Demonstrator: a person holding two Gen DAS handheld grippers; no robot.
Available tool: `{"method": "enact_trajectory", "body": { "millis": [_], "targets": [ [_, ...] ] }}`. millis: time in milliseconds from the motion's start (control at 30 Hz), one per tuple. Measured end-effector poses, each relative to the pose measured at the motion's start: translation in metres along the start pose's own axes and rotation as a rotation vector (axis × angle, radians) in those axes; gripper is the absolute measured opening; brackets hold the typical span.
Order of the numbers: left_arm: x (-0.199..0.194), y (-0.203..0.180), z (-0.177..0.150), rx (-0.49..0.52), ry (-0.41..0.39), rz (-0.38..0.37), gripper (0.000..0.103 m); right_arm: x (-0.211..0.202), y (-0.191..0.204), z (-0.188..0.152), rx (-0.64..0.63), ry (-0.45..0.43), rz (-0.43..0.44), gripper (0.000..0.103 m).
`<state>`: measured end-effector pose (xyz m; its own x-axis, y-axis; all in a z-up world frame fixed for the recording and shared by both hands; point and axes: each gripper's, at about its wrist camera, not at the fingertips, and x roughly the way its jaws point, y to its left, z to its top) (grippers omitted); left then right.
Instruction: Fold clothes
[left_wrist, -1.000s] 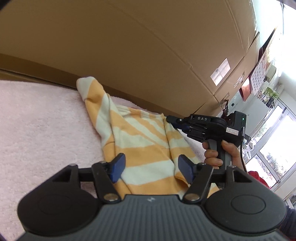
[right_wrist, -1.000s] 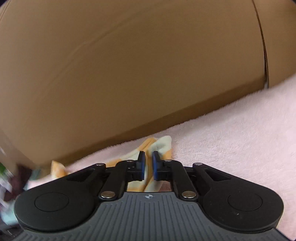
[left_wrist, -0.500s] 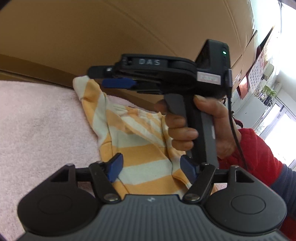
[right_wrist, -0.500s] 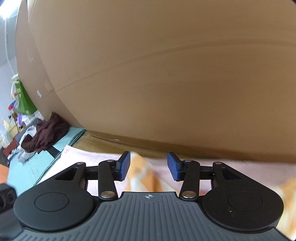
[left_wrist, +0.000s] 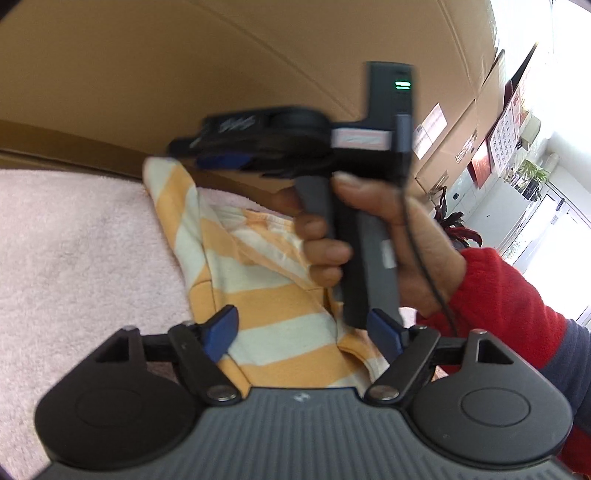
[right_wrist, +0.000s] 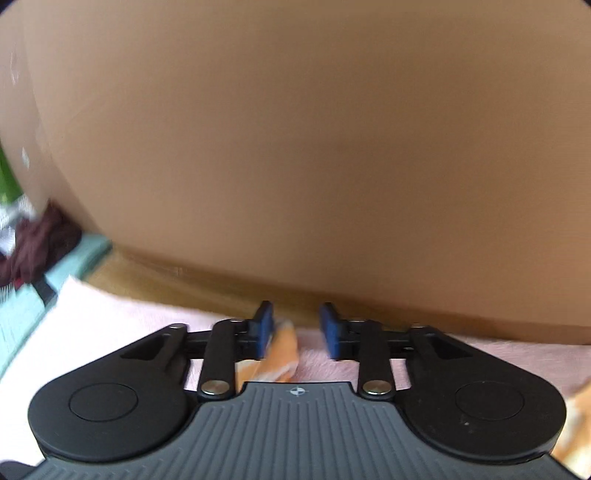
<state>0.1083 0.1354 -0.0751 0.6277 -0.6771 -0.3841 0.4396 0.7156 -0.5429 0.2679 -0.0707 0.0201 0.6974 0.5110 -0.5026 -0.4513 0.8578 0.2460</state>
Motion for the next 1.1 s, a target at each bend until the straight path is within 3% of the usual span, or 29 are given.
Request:
{"method": "enact_trajectory", "body": {
  "millis": [67, 167, 233, 300, 400, 567, 633, 700, 767, 833, 933, 1100],
  "targets": [
    [0.0, -0.001, 0.0, 0.002, 0.001, 0.001, 0.08, -0.022, -0.007, 0.003, 0.041, -0.036, 0.049, 0.037],
    [0.0, -0.002, 0.0, 0.01, 0.004, 0.004, 0.08, -0.029, -0.014, -0.003, 0.104, 0.088, 0.168, 0.027],
    [-0.001, -0.002, -0.001, 0.018, 0.007, 0.006, 0.081, -0.021, -0.013, -0.011, 0.125, 0.188, 0.19, 0.024],
    [-0.001, -0.001, 0.0, 0.016, 0.007, 0.005, 0.08, -0.017, -0.011, -0.02, 0.114, 0.222, 0.163, 0.021],
    [-0.002, 0.003, 0.001, -0.006, 0.006, -0.013, 0.081, -0.014, -0.013, -0.022, 0.103, 0.185, 0.167, 0.017],
    [-0.001, -0.002, 0.0, 0.018, 0.012, -0.017, 0.087, -0.045, -0.01, -0.015, 0.059, 0.131, 0.128, 0.023],
    [-0.001, -0.004, 0.0, 0.03, 0.017, -0.017, 0.087, -0.048, -0.017, -0.017, 0.044, 0.169, 0.192, 0.022],
    [-0.001, -0.005, 0.0, 0.041, 0.022, -0.018, 0.088, -0.033, -0.01, -0.023, 0.017, 0.228, 0.132, 0.022],
    [-0.002, -0.004, 0.001, 0.045, 0.026, -0.023, 0.088, -0.034, -0.015, -0.024, 0.011, 0.21, 0.105, 0.019],
    [-0.004, -0.001, 0.001, 0.036, 0.027, -0.031, 0.088, -0.049, -0.024, -0.022, 0.077, 0.15, 0.072, 0.027],
    [-0.004, 0.001, 0.002, 0.034, 0.026, -0.036, 0.088, -0.096, -0.044, -0.024, 0.177, 0.074, 0.133, 0.027],
    [-0.01, 0.007, 0.001, 0.022, 0.021, -0.05, 0.089, -0.204, -0.059, -0.06, 0.156, 0.008, 0.055, 0.029]
  ]
}}
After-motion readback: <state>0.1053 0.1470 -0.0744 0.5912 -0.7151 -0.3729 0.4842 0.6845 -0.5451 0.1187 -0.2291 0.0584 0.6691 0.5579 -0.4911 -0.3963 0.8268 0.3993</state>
